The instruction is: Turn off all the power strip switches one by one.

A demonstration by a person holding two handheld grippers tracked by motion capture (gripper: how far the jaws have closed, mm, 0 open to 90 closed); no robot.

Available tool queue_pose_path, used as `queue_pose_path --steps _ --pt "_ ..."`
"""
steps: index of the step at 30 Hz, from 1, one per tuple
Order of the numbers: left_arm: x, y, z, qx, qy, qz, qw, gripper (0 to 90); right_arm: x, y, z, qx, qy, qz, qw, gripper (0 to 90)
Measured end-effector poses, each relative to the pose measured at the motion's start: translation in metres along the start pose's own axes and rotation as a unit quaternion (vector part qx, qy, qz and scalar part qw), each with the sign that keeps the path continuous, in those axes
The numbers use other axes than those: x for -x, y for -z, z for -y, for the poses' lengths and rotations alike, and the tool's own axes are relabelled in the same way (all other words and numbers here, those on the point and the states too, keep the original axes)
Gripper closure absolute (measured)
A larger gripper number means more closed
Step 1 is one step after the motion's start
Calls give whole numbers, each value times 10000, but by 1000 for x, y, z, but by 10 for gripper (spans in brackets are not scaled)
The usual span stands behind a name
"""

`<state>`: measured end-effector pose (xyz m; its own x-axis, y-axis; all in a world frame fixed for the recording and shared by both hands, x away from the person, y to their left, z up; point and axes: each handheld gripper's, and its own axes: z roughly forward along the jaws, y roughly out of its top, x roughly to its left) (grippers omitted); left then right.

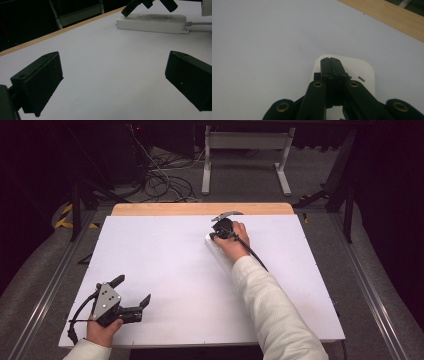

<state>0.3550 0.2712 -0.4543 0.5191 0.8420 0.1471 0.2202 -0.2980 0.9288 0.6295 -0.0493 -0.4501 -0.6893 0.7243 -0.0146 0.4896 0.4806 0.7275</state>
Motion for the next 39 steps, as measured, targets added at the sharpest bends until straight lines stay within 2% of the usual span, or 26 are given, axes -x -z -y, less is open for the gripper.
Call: queue_pose_path --steps 31,37,39 --pt "1 0 0 -5 1 6 10000 17 -2 -4 1 -134 -82 8 9999 900" --pt "1 0 0 -2 10 4 10000 17 -3 -4 -2 -221 128 83 9996 900" --pt "0 0 0 1 21 6 10000 17 -3 5 -7 63 315 111 9994 900"
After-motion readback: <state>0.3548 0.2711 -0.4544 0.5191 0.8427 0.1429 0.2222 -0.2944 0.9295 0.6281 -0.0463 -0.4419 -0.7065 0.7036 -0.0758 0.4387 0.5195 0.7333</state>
